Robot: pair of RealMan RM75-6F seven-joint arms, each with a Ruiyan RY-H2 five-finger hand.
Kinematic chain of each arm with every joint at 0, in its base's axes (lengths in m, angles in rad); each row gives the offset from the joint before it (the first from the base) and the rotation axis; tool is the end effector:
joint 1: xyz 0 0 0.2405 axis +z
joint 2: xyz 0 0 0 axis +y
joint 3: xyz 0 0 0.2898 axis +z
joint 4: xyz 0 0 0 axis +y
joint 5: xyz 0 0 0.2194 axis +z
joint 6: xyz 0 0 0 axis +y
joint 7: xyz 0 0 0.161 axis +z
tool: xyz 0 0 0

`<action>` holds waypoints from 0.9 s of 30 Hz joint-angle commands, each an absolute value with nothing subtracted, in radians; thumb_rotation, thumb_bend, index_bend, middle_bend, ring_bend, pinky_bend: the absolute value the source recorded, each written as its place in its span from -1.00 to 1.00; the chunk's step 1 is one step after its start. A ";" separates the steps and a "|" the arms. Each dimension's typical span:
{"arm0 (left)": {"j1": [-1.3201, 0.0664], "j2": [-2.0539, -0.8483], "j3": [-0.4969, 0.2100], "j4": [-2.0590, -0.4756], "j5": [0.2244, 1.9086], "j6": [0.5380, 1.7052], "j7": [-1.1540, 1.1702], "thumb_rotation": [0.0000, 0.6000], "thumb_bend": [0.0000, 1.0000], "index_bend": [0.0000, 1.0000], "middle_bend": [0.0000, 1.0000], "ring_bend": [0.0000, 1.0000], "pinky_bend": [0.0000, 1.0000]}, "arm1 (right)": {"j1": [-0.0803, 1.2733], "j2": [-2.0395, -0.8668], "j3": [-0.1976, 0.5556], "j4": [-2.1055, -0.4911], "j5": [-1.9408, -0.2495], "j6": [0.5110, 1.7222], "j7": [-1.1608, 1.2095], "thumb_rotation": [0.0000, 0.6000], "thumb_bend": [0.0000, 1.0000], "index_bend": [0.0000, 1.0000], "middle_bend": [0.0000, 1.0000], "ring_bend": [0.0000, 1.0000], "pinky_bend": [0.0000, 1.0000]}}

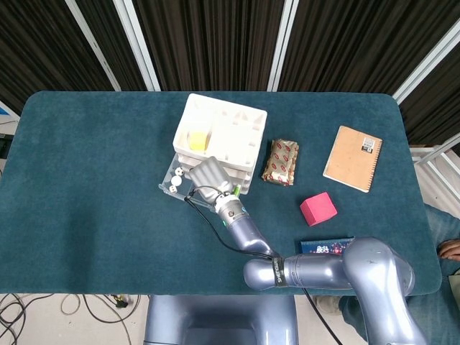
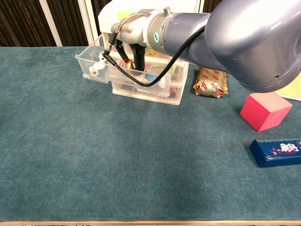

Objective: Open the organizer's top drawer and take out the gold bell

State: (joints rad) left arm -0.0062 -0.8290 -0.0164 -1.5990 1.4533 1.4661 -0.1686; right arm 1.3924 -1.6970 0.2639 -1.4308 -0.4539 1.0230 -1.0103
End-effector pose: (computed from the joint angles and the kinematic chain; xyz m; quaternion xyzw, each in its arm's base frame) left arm -0.3797 0.1652 0.2719 -0.5861 -0.3897 -0.3070 0.6406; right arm 0.0557 -0.4352 -0.0722 0.8149 -0.1888 0.3026 0.4570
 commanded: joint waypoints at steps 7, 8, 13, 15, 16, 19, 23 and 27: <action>-0.006 -0.829 -0.016 -1.600 1.452 1.466 -0.169 1.00 -0.52 -0.75 -1.00 -1.00 -1.00 | 1.392 -1.692 0.268 -1.443 -0.451 1.023 -1.008 1.00 -0.30 0.09 1.00 1.00 1.00; -0.006 -0.828 -0.016 -1.600 1.452 1.466 -0.169 1.00 -0.52 -0.75 -1.00 -1.00 -1.00 | 1.392 -1.691 0.268 -1.445 -0.452 1.023 -1.008 1.00 -0.30 0.09 1.00 1.00 1.00; -0.006 -0.828 -0.016 -1.600 1.451 1.465 -0.170 1.00 -0.52 -0.75 -1.00 -1.00 -1.00 | 1.390 -1.682 0.272 -1.459 -0.451 1.028 -1.008 1.00 -0.30 0.09 1.00 1.00 1.00; -0.006 -0.828 -0.017 -1.600 1.450 1.465 -0.171 1.00 -0.52 -0.75 -1.00 -1.00 -1.00 | 1.390 -1.673 0.277 -1.468 -0.450 1.032 -1.007 1.00 -0.30 0.09 1.00 1.00 1.00; -0.006 -0.827 -0.017 -1.600 1.450 1.466 -0.171 1.00 -0.52 -0.75 -1.00 -1.00 -1.00 | 1.389 -1.667 0.279 -1.476 -0.449 1.036 -1.008 1.00 -0.30 0.09 1.00 1.00 1.00; -0.006 -0.827 -0.017 -1.600 1.449 1.467 -0.172 1.00 -0.52 -0.75 -1.00 -1.00 -1.00 | 1.384 -1.644 0.286 -1.502 -0.445 1.045 -1.006 1.00 -0.30 0.09 1.00 1.00 1.00; -0.005 -0.827 -0.017 -1.601 1.451 1.468 -0.171 1.00 -0.52 -0.75 -1.00 -1.00 -1.00 | 1.373 -1.596 0.302 -1.554 -0.435 1.059 -1.000 1.00 -0.30 0.09 1.00 1.00 1.00; -0.005 -0.826 -0.016 -1.602 1.453 1.470 -0.170 1.00 -0.52 -0.75 -1.00 -1.00 -1.00 | 1.355 -1.531 0.321 -1.625 -0.412 1.064 -0.985 1.00 -0.30 0.09 1.00 1.00 1.00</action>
